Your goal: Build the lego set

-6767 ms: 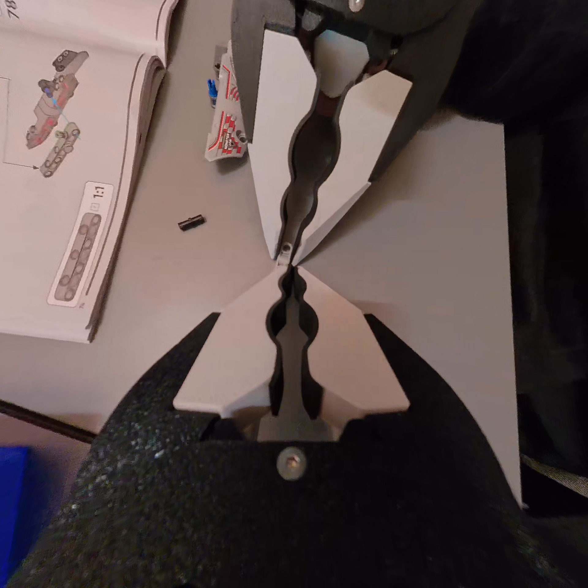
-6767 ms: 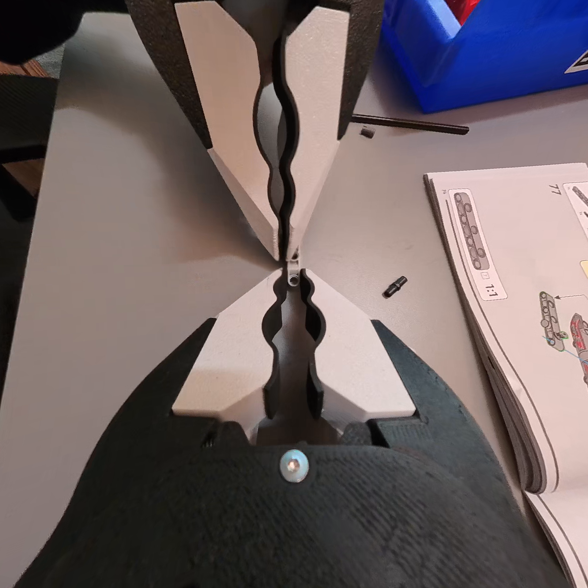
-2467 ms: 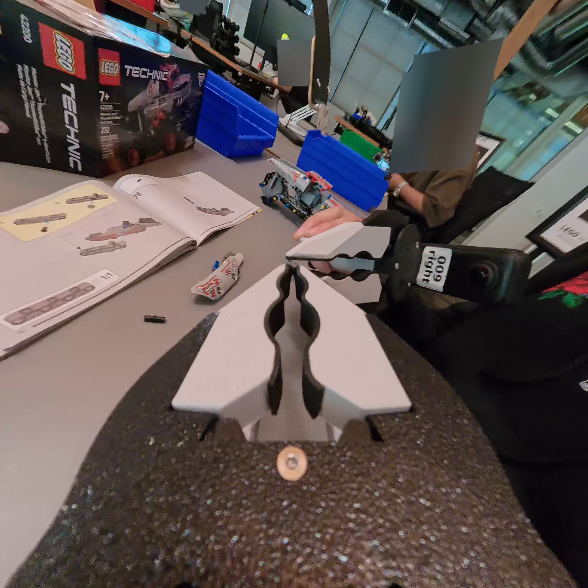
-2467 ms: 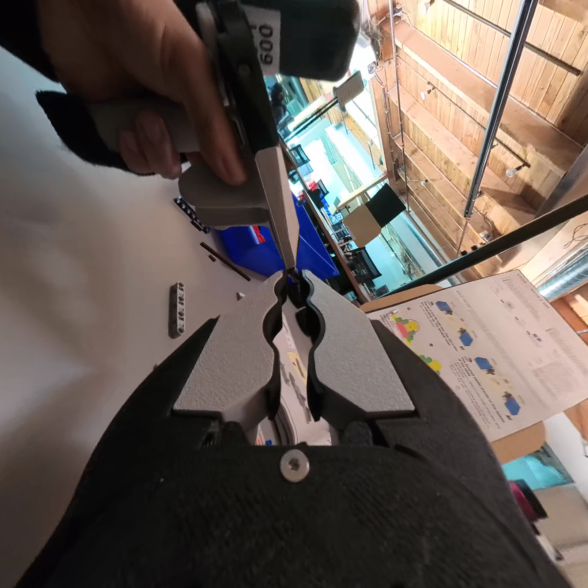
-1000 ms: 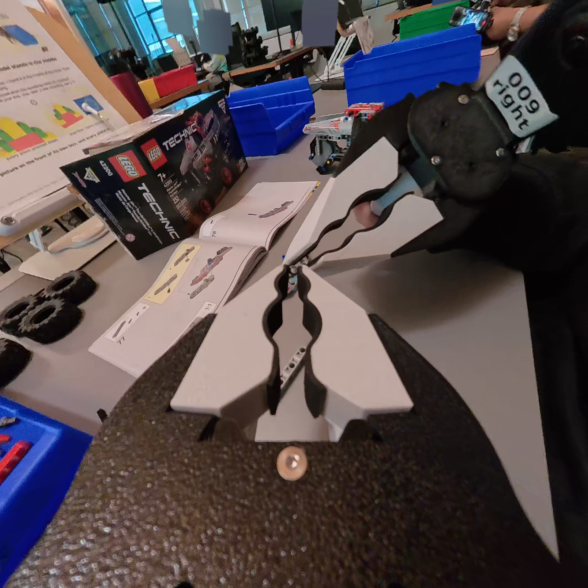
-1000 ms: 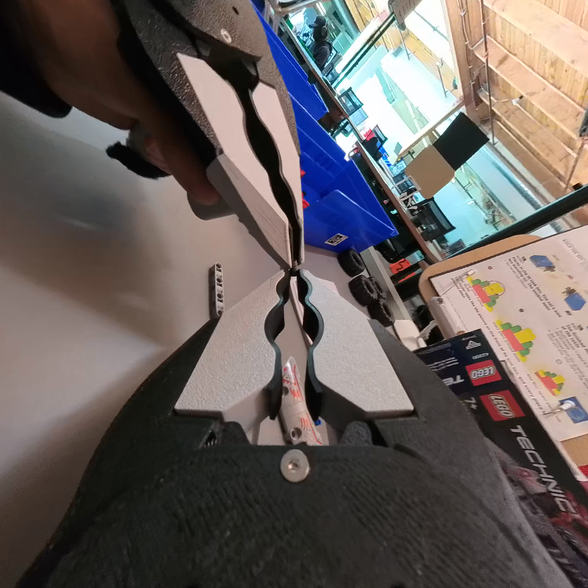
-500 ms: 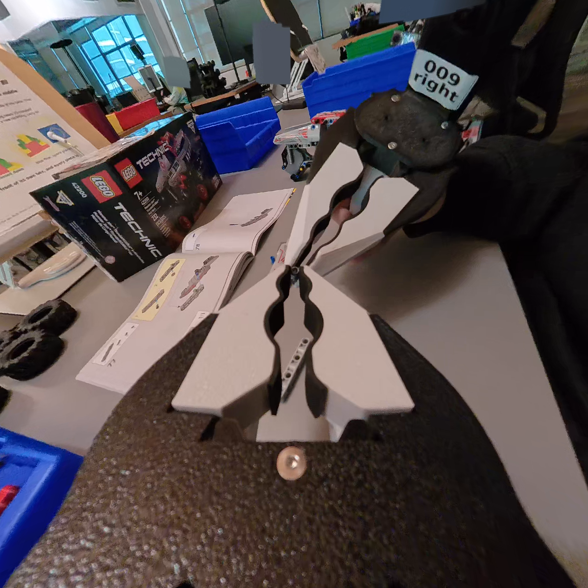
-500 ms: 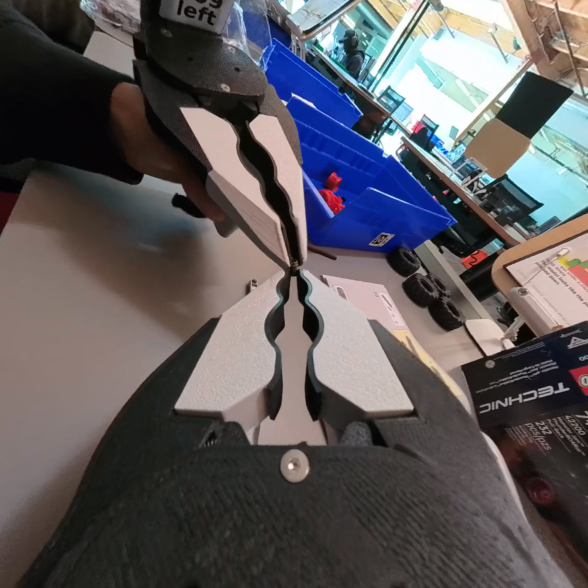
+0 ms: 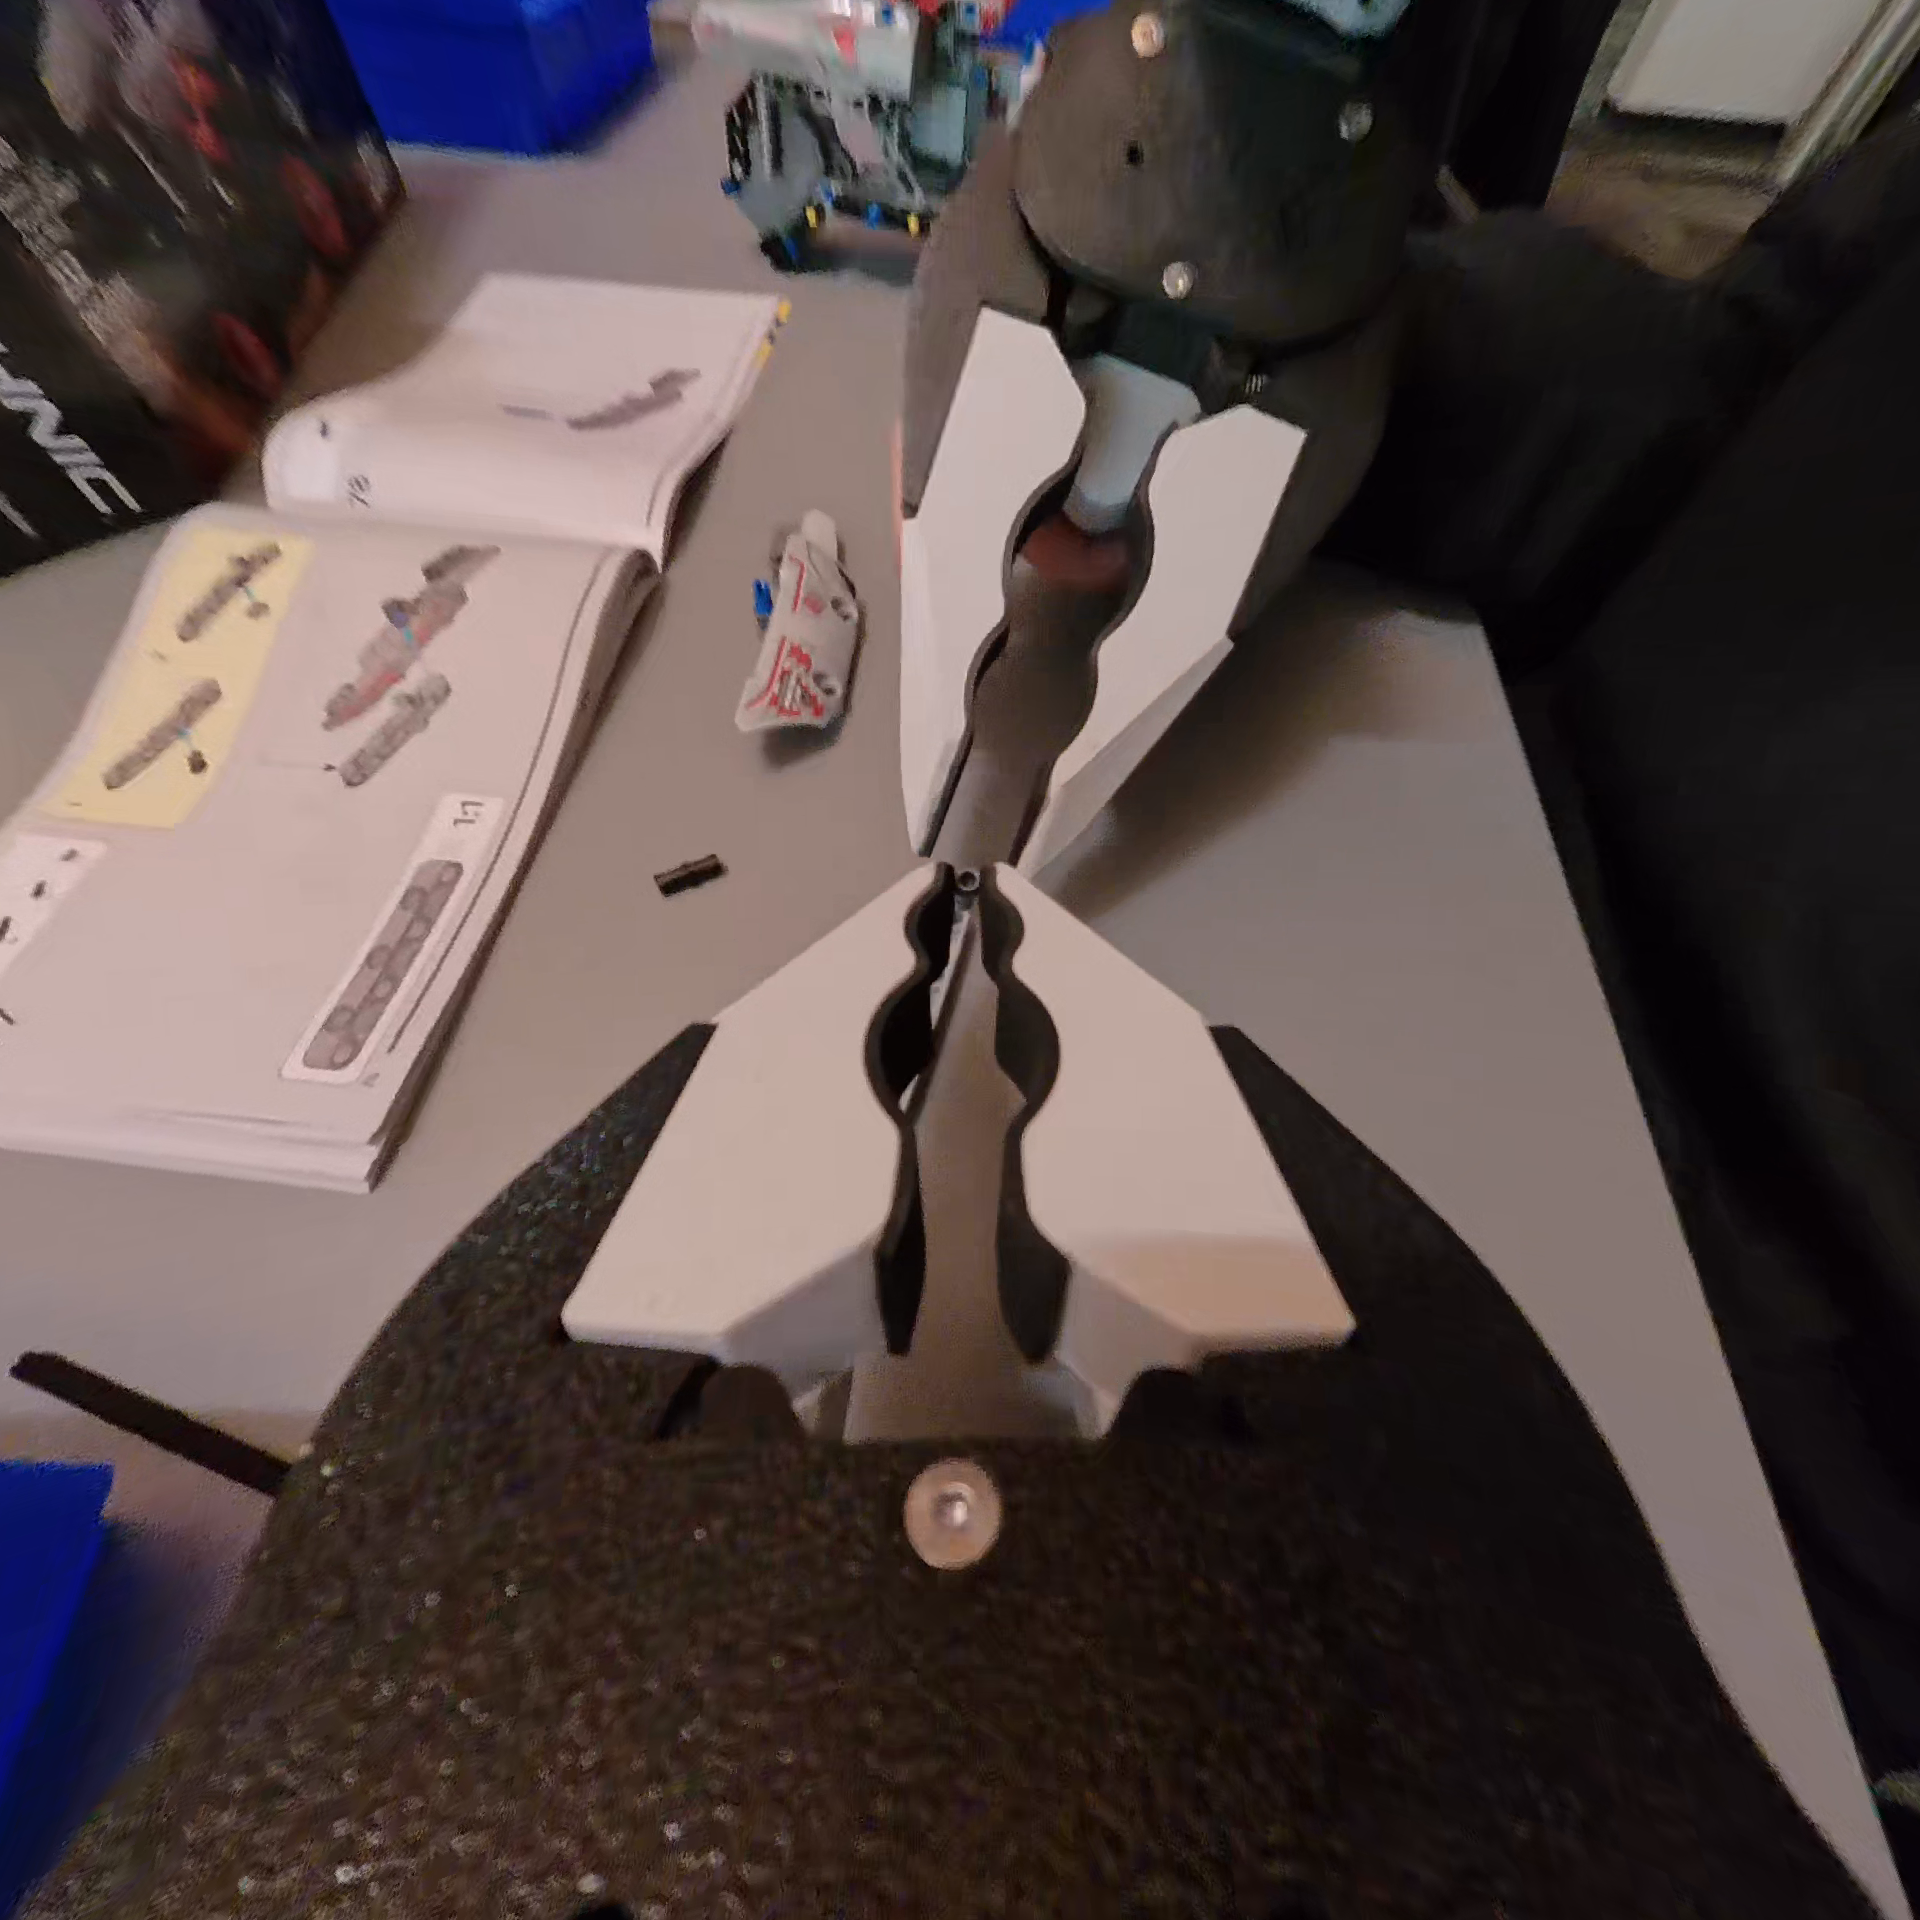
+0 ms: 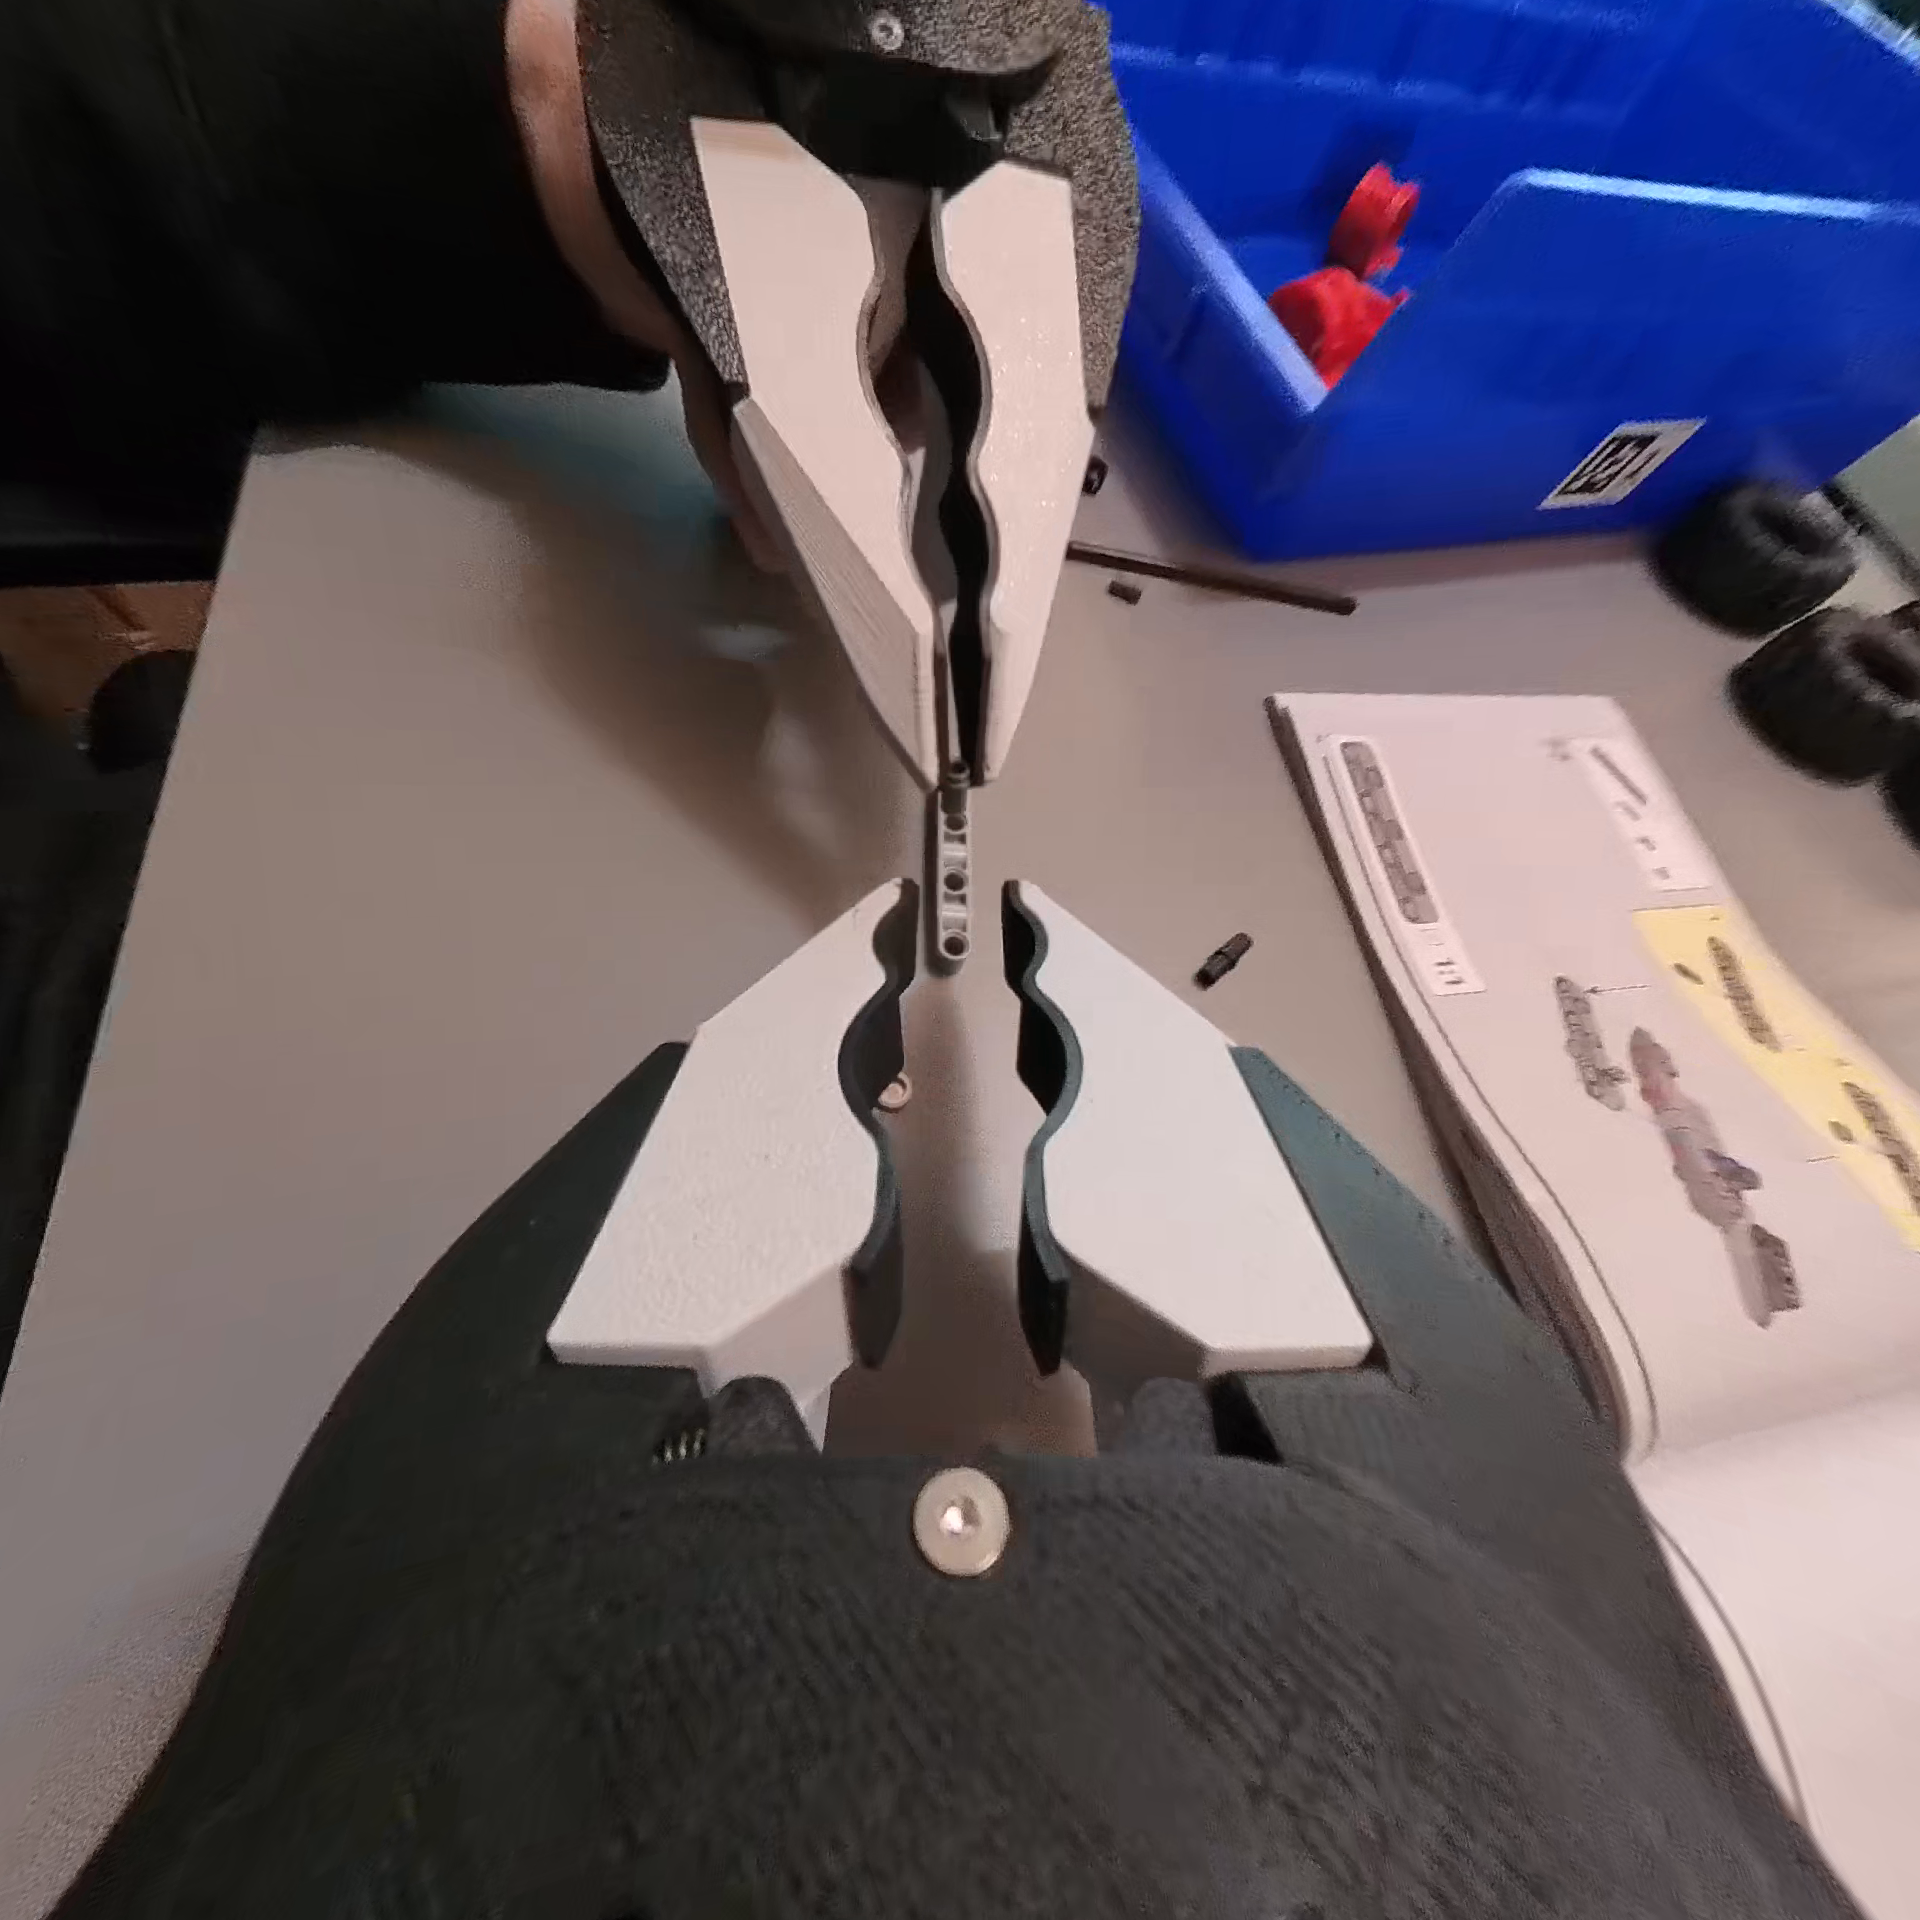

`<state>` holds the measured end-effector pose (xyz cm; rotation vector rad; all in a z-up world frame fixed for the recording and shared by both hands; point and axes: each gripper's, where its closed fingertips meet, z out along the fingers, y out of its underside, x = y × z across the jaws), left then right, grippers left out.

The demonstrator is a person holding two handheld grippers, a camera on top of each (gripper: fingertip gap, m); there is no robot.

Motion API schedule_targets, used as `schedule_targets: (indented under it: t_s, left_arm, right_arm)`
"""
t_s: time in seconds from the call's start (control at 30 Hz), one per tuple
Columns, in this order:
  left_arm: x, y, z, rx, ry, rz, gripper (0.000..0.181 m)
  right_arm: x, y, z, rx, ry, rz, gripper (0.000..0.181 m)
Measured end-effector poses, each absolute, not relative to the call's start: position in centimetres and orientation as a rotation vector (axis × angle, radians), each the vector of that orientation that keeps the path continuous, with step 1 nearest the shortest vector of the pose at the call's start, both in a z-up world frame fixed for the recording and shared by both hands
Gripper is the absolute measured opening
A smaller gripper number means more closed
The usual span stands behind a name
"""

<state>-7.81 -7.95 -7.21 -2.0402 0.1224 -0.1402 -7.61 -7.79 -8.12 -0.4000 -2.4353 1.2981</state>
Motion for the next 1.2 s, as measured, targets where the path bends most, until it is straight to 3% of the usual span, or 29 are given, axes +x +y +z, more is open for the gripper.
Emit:
schedule_targets:
  t_s: [0.23, 0.47, 1.2]
  left_arm:
    - [-8.2, -8.2, -8.7, -2.134, 0.2, -0.158, 0.001]
    - [-8.2, -8.4, -10.0, -2.205, 0.289, -0.17, 0.001]
    - [-8.2, -7.8, -10.2, -2.222, 0.292, -0.239, 0.001]
  right_arm:
    - [-8.0, -8.0, -10.8, -0.402, -2.593, 1.169, 0.023]
    - [-8.5, -8.8, -11.0, -0.33, -2.649, 1.189, 0.007]
    - [-8.4, -8.7, -11.0, -0.324, -2.733, 1.243, 0.007]
